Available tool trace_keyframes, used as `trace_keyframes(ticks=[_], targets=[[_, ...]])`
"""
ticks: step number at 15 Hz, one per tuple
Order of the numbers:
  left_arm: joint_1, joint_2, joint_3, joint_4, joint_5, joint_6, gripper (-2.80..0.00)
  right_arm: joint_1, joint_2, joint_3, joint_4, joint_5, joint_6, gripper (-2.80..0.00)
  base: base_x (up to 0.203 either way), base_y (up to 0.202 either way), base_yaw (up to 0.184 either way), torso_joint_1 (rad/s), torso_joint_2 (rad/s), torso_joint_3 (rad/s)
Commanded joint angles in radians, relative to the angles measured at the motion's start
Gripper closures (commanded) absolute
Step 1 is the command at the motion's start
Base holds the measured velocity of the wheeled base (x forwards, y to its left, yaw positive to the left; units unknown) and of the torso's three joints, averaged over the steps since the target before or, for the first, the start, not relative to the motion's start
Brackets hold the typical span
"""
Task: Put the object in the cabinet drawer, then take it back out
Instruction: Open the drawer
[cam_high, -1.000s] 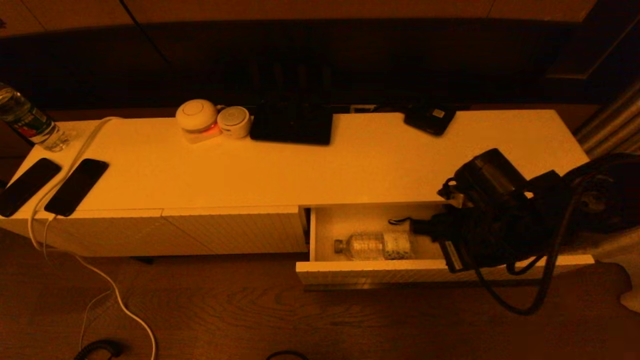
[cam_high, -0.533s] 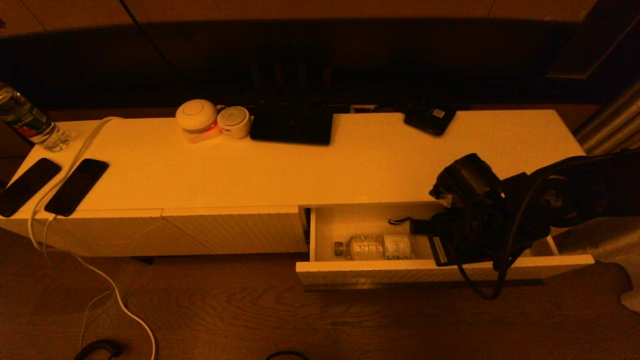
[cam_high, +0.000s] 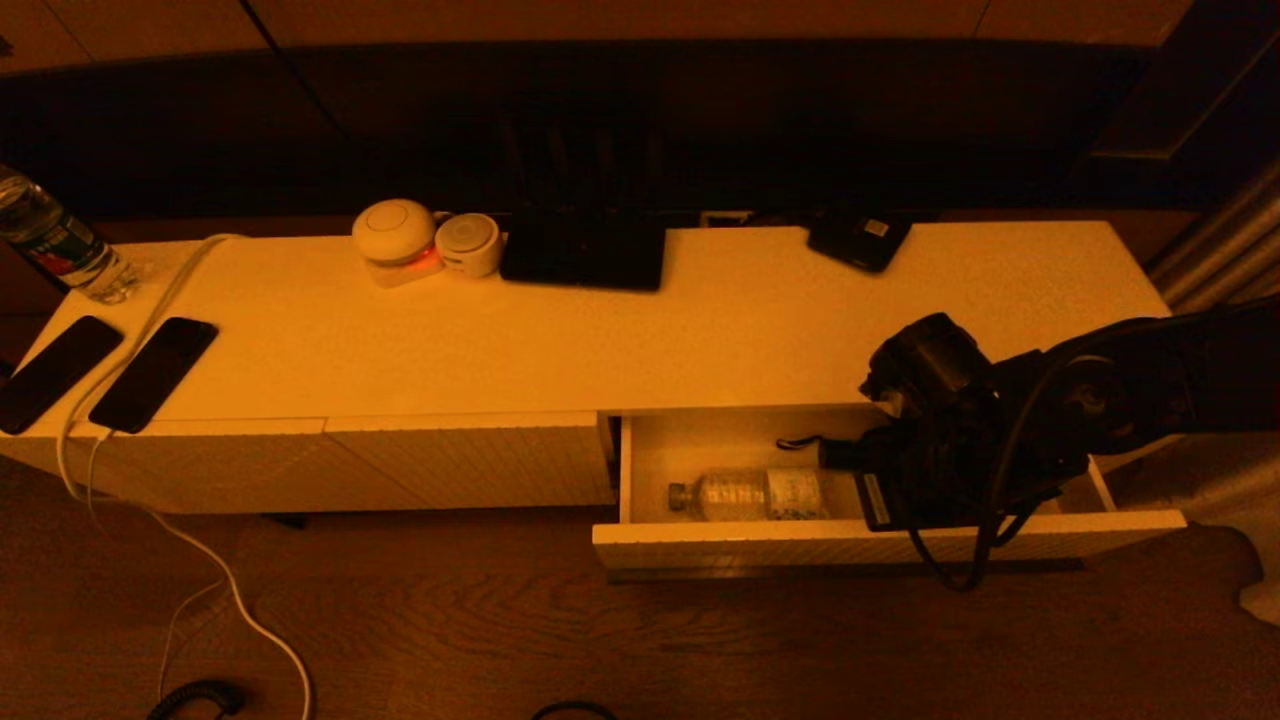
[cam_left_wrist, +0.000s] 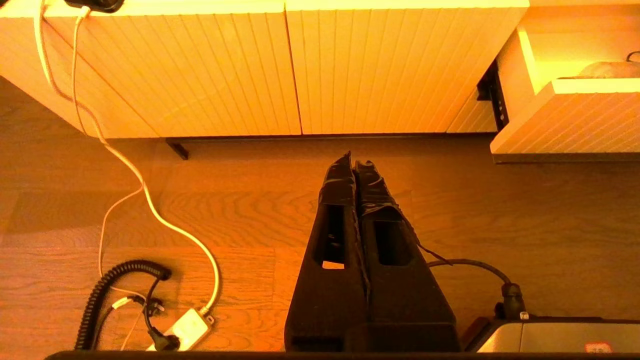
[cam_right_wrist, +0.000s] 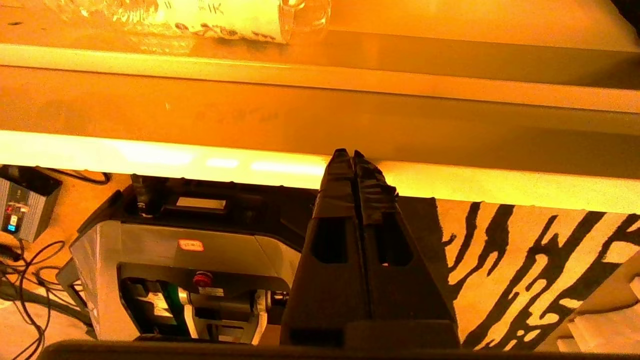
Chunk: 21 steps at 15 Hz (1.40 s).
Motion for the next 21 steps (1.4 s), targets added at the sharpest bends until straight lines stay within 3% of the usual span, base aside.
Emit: trace_keyframes(ticks=[1,5,9,21], targets=[[0.0,0.0,0.0,0.0,0.0,0.0,0.0,-0.005,0.006,-0.003,-0.001,-0.004,0.004,0.0,0.0,0.0,0.0,0.0,0.0,0.0],[0.0,0.0,0.0,0.0,0.0,0.0,0.0,-0.009,-0.051,0.0,0.005,0.001,0.006,0.0,0.0,0.0,0.0,0.0,0.0,0.0],[0.0,0.0,0.0,0.0,0.0,0.0,0.0,0.002,-0.132,-0.021,0.094,0.006,-0.001,0.0,0.0,0.0,0.0,0.0,0.0,0.0],[0.0,0.0,0.0,0.0,0.0,0.0,0.0,-0.029,0.066,-0.133,0.03,-0.003,0.073,0.0,0.0,0.0,0.0,0.0,0.0,0.0]])
